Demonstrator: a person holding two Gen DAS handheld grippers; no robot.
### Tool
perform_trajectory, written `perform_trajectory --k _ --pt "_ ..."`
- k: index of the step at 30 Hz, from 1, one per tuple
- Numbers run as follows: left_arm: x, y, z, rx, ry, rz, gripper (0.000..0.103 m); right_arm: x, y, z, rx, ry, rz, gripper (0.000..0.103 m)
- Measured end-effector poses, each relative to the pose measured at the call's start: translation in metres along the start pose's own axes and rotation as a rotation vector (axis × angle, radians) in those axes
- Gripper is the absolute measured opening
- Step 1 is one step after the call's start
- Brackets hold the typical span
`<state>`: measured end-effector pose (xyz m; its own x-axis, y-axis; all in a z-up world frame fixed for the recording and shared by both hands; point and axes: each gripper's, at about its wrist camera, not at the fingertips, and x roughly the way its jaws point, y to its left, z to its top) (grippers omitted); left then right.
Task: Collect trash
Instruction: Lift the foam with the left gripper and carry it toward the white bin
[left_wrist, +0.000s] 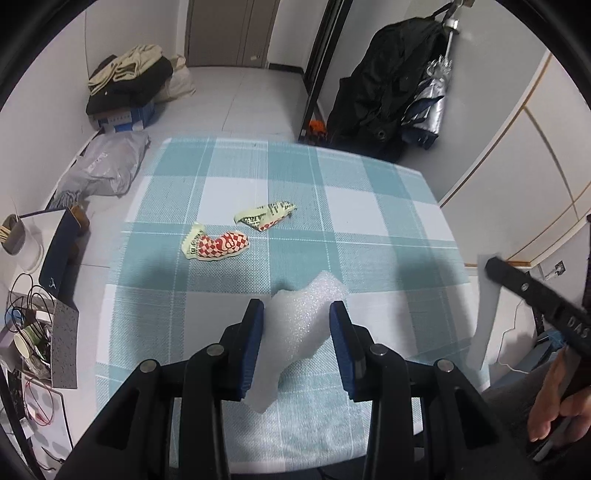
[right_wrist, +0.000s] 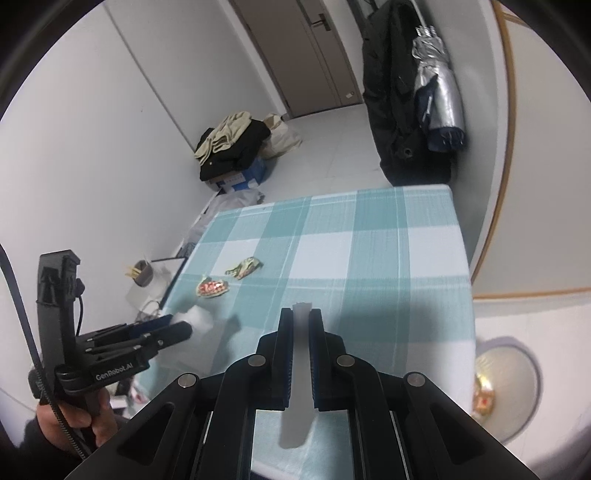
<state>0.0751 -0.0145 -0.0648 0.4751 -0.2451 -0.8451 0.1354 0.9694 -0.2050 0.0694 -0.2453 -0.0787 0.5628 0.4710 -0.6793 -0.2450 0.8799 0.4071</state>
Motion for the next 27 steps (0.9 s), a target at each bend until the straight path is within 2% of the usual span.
perform_trajectory --k 3,12,16,19,27 --pt "-0.005 -0.002 -0.004 0.023 -0.001 0.023 0.032 -0.003 0.006 -0.005 0.003 0.004 0.006 0.007" --pt "-0.032 -0.001 -0.003 0.013 -0.055 -0.01 0.032 -0.017 0.033 -0.019 -0.019 -0.018 -0.001 0.007" --pt "-0.038 0.004 -0.001 0.01 -0.084 0.001 0.032 -0.03 0.045 -0.017 -0.026 -0.052 0.004 0.007" --pt "-0.046 0.011 0.002 -0.014 -0.103 -0.018 0.031 -0.041 0.054 -0.014 -0.043 -0.088 0.005 0.007" --pt "-0.07 0.0 0.004 -0.005 -0.158 -0.031 0.031 -0.07 0.064 0.001 -0.054 -0.171 0.011 0.007"
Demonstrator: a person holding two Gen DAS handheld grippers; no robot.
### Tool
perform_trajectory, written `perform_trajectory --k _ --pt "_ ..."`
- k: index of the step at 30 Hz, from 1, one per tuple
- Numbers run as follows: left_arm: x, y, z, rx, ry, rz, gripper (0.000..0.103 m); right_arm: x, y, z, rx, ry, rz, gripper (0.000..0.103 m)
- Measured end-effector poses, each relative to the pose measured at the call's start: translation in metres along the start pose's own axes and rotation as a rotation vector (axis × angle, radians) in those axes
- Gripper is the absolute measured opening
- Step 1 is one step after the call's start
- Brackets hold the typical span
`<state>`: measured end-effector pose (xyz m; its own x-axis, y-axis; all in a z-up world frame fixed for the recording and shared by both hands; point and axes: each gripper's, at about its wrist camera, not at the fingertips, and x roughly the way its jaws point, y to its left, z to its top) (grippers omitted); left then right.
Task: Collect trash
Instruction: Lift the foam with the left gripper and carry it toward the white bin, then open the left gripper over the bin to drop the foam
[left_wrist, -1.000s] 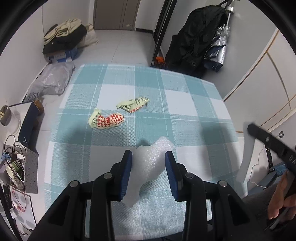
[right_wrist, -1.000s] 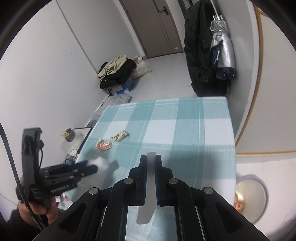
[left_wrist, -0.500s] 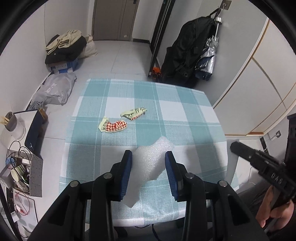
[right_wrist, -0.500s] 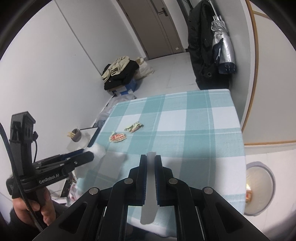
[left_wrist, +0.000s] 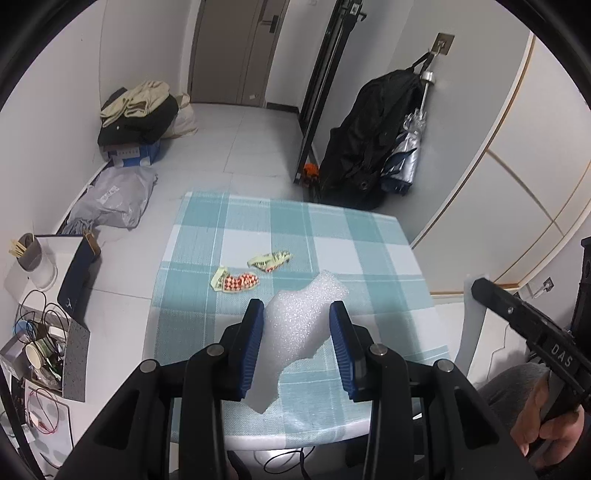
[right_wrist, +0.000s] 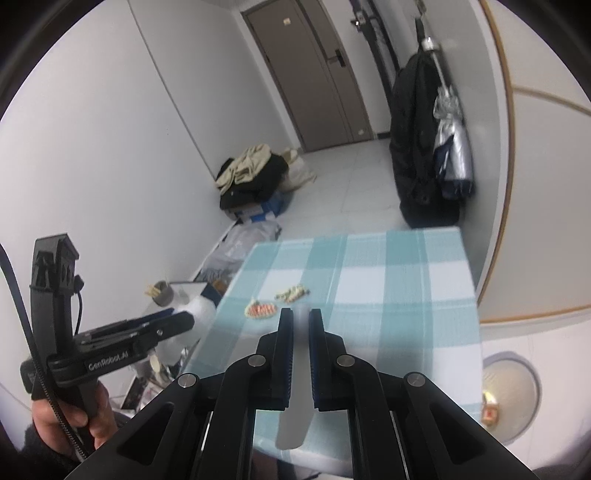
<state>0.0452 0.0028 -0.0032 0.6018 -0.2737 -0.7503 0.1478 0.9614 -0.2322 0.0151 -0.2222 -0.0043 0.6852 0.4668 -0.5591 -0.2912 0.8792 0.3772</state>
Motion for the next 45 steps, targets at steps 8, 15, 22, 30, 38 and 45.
perform_trajectory --k 8,15,22,30,38,45 --pt "-0.022 -0.024 0.019 0.027 -0.068 -0.034 0.031 -0.035 -0.013 0.027 -0.015 -0.08 0.015 0.007" --pt "-0.025 -0.068 0.03 0.08 -0.084 -0.096 0.031 -0.072 -0.04 0.04 -0.012 -0.156 -0.016 0.007" --pt "-0.012 -0.112 0.034 0.127 -0.033 -0.195 0.031 -0.107 -0.085 0.043 -0.017 -0.228 -0.095 0.007" --pt "0.019 -0.169 0.036 0.172 0.057 -0.302 0.031 -0.128 -0.152 0.029 0.048 -0.233 -0.196 0.007" --pt "0.07 -0.225 0.028 0.221 0.172 -0.373 0.031 -0.126 -0.226 -0.005 0.169 -0.18 -0.268 0.007" --pt "0.128 -0.262 0.01 0.226 0.33 -0.445 0.031 -0.116 -0.293 -0.037 0.299 -0.109 -0.281 0.007"
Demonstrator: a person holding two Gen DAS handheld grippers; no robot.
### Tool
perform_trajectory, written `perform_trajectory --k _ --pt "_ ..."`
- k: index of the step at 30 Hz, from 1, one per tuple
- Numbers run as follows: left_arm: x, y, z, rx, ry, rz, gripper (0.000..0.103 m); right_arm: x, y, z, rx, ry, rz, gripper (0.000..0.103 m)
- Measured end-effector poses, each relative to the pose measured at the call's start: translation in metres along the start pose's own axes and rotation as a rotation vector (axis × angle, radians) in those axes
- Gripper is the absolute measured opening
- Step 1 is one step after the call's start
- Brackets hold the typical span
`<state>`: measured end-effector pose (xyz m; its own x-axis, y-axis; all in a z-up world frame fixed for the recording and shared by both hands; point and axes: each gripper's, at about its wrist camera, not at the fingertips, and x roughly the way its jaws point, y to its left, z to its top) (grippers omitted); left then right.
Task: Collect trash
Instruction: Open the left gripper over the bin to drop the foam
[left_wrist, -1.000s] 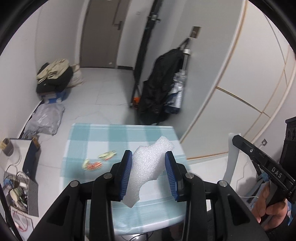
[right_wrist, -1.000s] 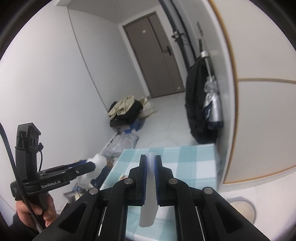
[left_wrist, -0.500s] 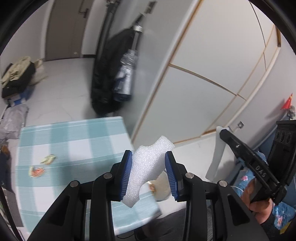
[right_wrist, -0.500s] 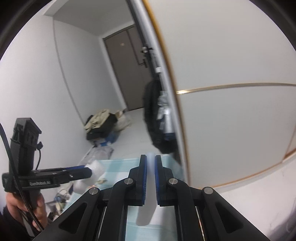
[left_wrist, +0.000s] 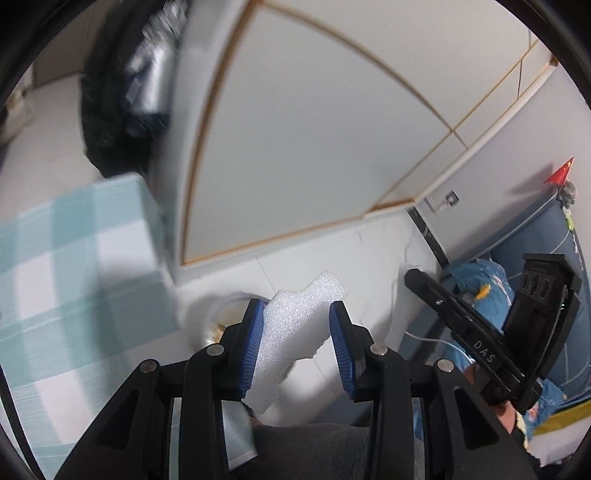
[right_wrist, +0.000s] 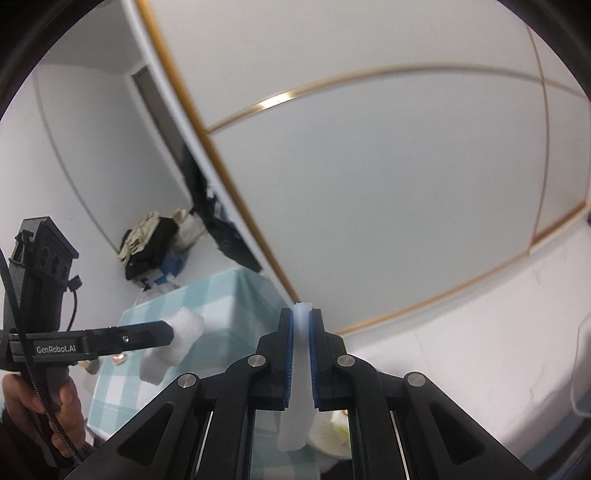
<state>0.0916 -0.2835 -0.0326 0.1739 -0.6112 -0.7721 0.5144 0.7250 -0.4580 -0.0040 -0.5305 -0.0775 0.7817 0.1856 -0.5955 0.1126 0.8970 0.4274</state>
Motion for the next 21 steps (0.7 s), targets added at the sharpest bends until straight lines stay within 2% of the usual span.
perform_trajectory --k 11,21 --pt "0.079 0.013 -0.001 -0.074 0.175 -0.024 0.031 0.087 -0.059 -0.043 0.15 0.194 0.032 0.008" --pt "0.126 0.02 -0.001 -0.125 0.276 -0.004 0.031 0.142 -0.083 -0.088 0.199 0.328 0.074 0.015"
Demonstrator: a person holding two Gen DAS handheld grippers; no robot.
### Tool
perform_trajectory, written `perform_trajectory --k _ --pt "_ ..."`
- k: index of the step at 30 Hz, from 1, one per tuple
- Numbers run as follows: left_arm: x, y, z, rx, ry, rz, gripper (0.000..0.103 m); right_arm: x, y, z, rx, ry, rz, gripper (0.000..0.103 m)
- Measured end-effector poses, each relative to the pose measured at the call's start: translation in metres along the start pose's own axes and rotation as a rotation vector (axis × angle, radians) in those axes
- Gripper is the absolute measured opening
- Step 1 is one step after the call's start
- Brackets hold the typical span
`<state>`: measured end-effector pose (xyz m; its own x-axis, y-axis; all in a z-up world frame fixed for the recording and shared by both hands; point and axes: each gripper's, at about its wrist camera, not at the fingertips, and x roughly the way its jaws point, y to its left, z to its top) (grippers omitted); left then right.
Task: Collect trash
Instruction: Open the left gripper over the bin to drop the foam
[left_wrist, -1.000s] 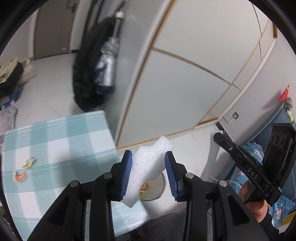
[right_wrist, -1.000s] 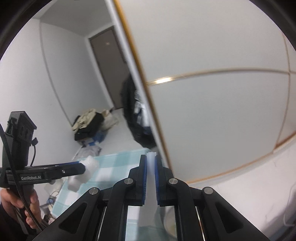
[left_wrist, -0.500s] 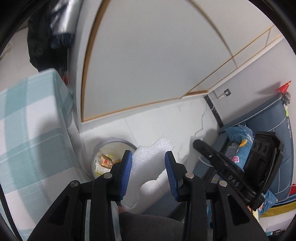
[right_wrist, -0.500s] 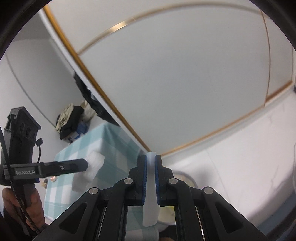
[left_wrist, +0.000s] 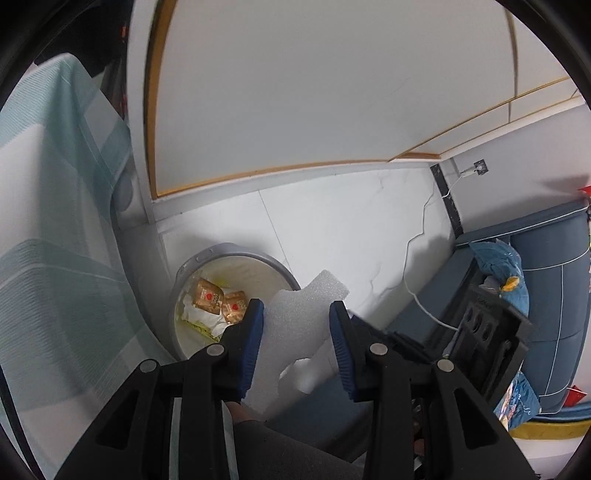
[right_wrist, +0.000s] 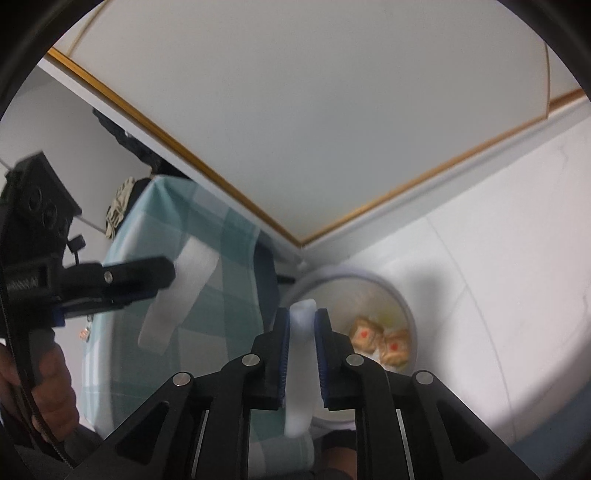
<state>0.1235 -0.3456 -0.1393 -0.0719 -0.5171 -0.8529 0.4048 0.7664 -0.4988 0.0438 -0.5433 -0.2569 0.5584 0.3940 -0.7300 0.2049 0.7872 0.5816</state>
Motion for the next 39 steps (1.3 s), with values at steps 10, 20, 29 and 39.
perform_trajectory --k 10,20,29,39 --pt "0.026 0.004 0.003 -0.03 0.066 0.025 0.031 0.002 -0.019 -0.014 -0.01 0.093 -0.049 0.061" --pt "0.038 0.007 0.0 -0.067 0.103 0.05 0.031 -0.016 -0.01 -0.011 -0.065 0.044 -0.179 0.078" --pt "0.051 0.009 -0.001 -0.098 0.157 0.055 0.032 -0.022 -0.002 -0.006 -0.054 0.032 -0.205 0.083" --pt "0.056 0.004 -0.005 -0.097 0.179 0.116 0.055 -0.038 -0.01 -0.002 0.009 0.026 -0.212 0.085"
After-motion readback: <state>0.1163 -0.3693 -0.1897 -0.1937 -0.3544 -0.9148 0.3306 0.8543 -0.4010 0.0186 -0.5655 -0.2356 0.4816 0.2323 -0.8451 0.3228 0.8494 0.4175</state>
